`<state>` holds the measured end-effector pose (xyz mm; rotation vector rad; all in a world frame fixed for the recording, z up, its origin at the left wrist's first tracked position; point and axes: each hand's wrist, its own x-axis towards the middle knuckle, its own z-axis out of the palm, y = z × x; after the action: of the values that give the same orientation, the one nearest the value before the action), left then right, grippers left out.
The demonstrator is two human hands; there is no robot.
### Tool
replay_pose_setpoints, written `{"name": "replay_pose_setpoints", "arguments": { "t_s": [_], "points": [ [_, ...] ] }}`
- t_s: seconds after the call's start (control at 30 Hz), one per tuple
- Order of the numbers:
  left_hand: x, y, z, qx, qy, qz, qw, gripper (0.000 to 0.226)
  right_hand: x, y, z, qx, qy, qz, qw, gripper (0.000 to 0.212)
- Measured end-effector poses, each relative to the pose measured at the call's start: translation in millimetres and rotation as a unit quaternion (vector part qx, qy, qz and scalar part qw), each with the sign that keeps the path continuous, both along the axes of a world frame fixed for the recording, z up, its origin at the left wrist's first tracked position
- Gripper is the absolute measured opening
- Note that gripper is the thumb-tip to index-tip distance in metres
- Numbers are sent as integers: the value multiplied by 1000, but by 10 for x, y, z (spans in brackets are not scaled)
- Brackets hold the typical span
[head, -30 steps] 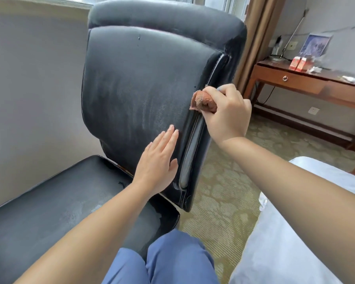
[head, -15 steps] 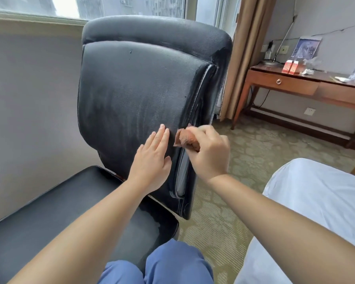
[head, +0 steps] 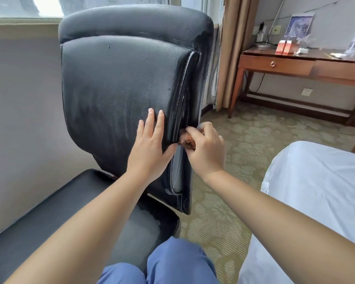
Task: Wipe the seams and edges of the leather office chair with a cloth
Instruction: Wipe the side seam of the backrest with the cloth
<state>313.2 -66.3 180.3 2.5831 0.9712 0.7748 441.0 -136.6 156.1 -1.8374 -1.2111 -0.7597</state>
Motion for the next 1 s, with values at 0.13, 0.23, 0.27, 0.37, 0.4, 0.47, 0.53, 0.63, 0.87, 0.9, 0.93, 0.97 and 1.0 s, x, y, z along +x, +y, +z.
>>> {"name": "replay_pose_setpoints", "arguments": {
  "t_s": [0.13,0.23,0.27,0.37,0.4,0.47,0.53,0.63,0.87,0.9,0.93,0.97,1.0],
  "points": [
    [2,-8,24,18,19,7,1000,82,65,-61,6,-17,-52,-18,998,40],
    [13,-25,33,25,27,9,999,80,169,-47,336,51,-80,-42,995,39],
    [19,-27,30,24,27,10,999,80,210,-33,453,66,-98,-47,992,37],
    [50,-25,15,17,20,12,1000,79,277,26,629,54,-176,-67,981,30],
    [61,-25,10,18,18,14,1000,80,271,45,607,42,-194,-72,977,29],
    [81,-26,3,21,13,16,1000,80,240,65,474,23,-204,-75,976,30],
    [90,-24,-4,22,9,18,1000,81,208,65,294,11,-196,-74,978,33],
    [88,-14,-13,28,8,23,999,82,171,41,44,-7,-200,-72,977,27],
    [36,-3,3,53,17,24,998,85,179,-62,-72,-50,-218,-58,973,21],
    [17,4,11,55,18,23,998,85,193,-78,10,-38,-215,-62,974,24],
    [0,7,24,56,21,23,998,85,212,-86,123,-21,-207,-69,976,28],
    [-10,9,31,57,24,23,998,85,237,-82,261,-3,-200,-74,977,32],
    [-15,6,40,58,25,24,998,86,256,-68,409,14,-199,-77,977,33]
  ]
}}
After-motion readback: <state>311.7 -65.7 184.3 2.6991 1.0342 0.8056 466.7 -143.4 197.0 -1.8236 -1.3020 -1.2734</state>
